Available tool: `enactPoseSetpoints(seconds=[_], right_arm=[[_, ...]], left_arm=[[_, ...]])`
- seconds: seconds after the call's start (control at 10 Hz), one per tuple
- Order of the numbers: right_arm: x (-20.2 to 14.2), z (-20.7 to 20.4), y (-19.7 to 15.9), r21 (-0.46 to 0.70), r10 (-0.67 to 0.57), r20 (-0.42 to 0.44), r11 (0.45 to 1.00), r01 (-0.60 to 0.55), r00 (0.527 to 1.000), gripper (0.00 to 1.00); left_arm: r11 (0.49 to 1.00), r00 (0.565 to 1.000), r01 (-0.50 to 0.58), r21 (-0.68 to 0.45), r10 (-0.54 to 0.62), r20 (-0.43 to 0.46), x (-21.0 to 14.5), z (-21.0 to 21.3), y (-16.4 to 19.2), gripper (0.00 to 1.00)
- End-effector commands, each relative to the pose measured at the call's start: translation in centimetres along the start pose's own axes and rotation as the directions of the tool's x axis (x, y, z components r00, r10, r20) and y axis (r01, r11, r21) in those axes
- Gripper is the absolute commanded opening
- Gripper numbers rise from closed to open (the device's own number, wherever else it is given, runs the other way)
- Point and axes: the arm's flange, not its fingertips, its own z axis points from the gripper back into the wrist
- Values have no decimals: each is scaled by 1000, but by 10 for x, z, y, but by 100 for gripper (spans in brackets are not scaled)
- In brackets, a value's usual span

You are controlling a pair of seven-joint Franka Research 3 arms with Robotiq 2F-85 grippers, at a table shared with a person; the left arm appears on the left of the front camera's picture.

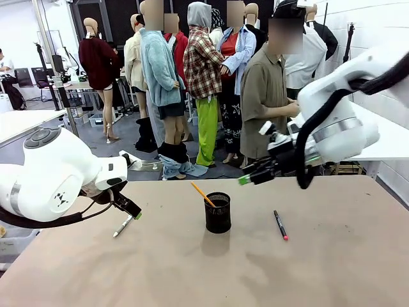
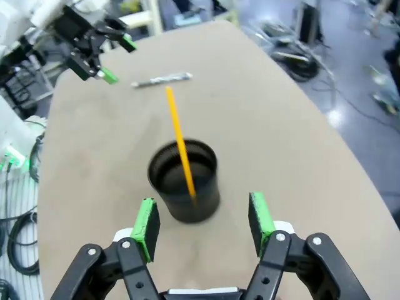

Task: Place the pens into the pen holder.
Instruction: Pick up a writing instrument from the table and place it into the Pen holder.

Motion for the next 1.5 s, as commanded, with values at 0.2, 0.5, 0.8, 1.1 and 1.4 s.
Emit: enactPoseSetpoints(seconds=[0.2, 0.5, 0.8, 1.1, 1.4], right_arm=[[18, 71, 23, -316, -263, -293, 934, 166, 919, 72], [30, 59, 20, -370, -375, -489, 907, 202, 788, 72], [28, 25, 17, -415, -456, -590, 879, 235, 666, 72], [22, -9, 15, -464, -522, -655, 849, 254, 546, 72], [5, -45, 12, -552, -591, -663, 801, 233, 460, 72]], left_arm=[[1000, 1000, -5, 0, 5, 1, -1, 1, 2, 100], [1000, 1000, -5, 0, 5, 1, -1, 1, 2, 100], [1000, 1000, -5, 0, 5, 1, -1, 1, 2, 100], [1000, 1000, -5, 0, 5, 1, -1, 1, 2, 100], [1000, 1000, -5, 0, 5, 1, -1, 1, 2, 100]])
